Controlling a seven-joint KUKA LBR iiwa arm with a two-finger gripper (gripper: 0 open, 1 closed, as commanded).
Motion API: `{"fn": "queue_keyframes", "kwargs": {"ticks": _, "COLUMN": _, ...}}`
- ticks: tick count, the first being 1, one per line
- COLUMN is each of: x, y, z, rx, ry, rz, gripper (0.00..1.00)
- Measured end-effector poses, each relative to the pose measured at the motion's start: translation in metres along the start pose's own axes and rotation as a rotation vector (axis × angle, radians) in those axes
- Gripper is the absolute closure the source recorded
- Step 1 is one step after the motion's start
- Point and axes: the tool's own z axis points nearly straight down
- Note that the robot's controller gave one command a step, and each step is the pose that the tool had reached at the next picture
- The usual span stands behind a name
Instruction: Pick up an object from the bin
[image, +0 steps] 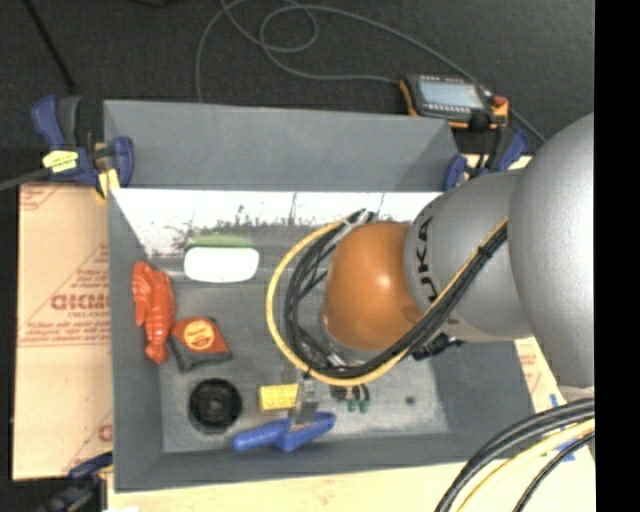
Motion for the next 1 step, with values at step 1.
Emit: {"fn": "queue_keyframes", "kwargs": {"ticks": 1, "x": -0.0067, "y": 0.0291, "z": -0.0068, "rx": -0.004, "ry": -0.023, "rz": -0.004, "gripper": 1.00}}
